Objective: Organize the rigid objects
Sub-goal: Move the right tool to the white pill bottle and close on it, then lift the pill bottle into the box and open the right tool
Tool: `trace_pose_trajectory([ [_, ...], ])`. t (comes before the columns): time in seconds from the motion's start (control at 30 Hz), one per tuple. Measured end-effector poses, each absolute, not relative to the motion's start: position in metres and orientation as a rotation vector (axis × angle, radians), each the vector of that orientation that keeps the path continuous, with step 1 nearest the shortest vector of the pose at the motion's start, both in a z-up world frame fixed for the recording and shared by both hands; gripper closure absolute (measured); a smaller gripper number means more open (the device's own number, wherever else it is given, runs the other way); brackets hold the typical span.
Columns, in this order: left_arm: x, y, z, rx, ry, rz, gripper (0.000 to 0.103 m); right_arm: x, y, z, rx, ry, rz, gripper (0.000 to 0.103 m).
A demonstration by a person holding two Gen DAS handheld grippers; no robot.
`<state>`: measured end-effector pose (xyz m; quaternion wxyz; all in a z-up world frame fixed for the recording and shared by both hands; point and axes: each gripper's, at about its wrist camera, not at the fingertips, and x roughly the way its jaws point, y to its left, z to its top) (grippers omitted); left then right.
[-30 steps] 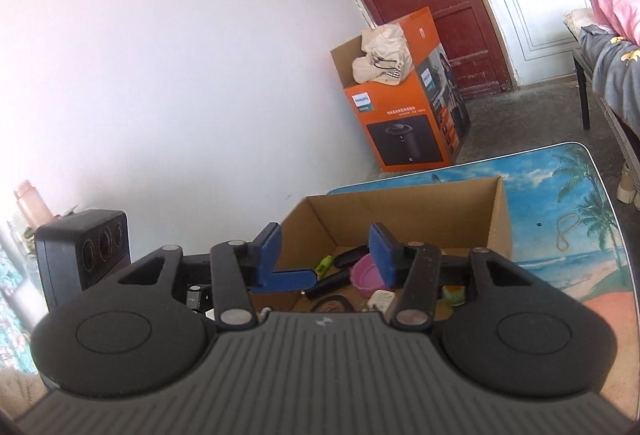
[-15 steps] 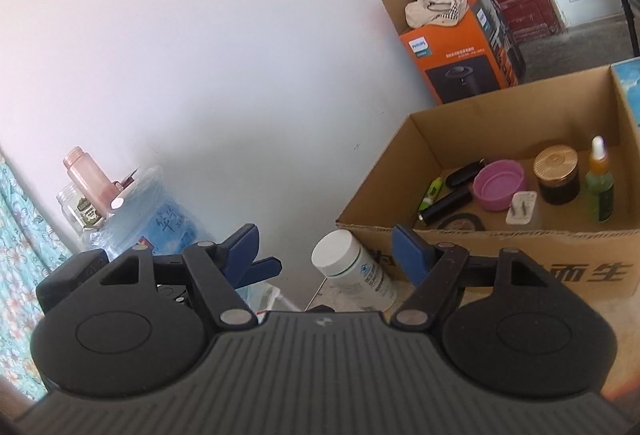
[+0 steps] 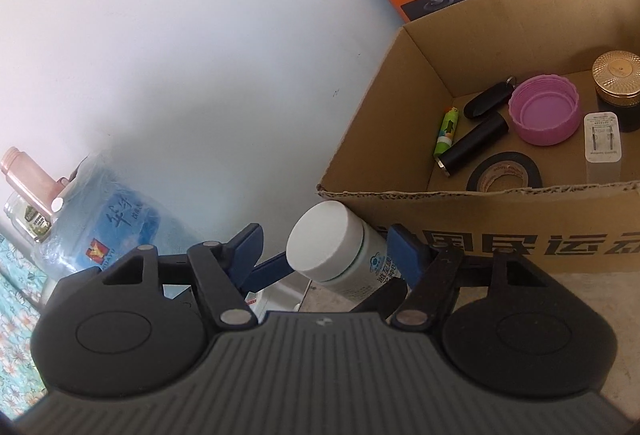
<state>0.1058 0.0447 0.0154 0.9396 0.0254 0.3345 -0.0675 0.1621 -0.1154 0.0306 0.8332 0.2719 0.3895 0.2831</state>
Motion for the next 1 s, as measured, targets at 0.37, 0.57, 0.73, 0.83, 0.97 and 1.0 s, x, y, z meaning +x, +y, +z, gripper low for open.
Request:
trace_pose_trajectory([
  [0.37, 0.112, 0.043, 0.008, 0.022, 0.701, -0.144, 0.042, 0.171, -0.108, 0.013, 0.618, 0.848, 0.6, 0.059],
  [0.57, 0.113, 0.042, 0.009, 0.022, 0.694, -0.131, 0.049, 0.171, -0.118, 0.013, 0.628, 0.843, 0.611, 0.063],
  [0.73, 0.112, 0.042, 0.009, 0.019, 0.695, -0.129, 0.049, 0.168, -0.12, 0.013, 0.635, 0.841, 0.618, 0.066],
  [0.83, 0.109, 0.042, 0.011, 0.019, 0.694, -0.126, 0.049, 0.165, -0.121, 0.013, 0.645, 0.841, 0.624, 0.066],
  [0.97, 0.103, 0.042, 0.015, 0.018, 0.685, -0.118, 0.049, 0.16, -0.122, 0.017, 0.652, 0.837, 0.642, 0.067],
  [1.0, 0.1, 0.043, 0.016, 0.018, 0.683, -0.115, 0.049, 0.158, -0.121, 0.019, 0.65, 0.834, 0.649, 0.067],
])
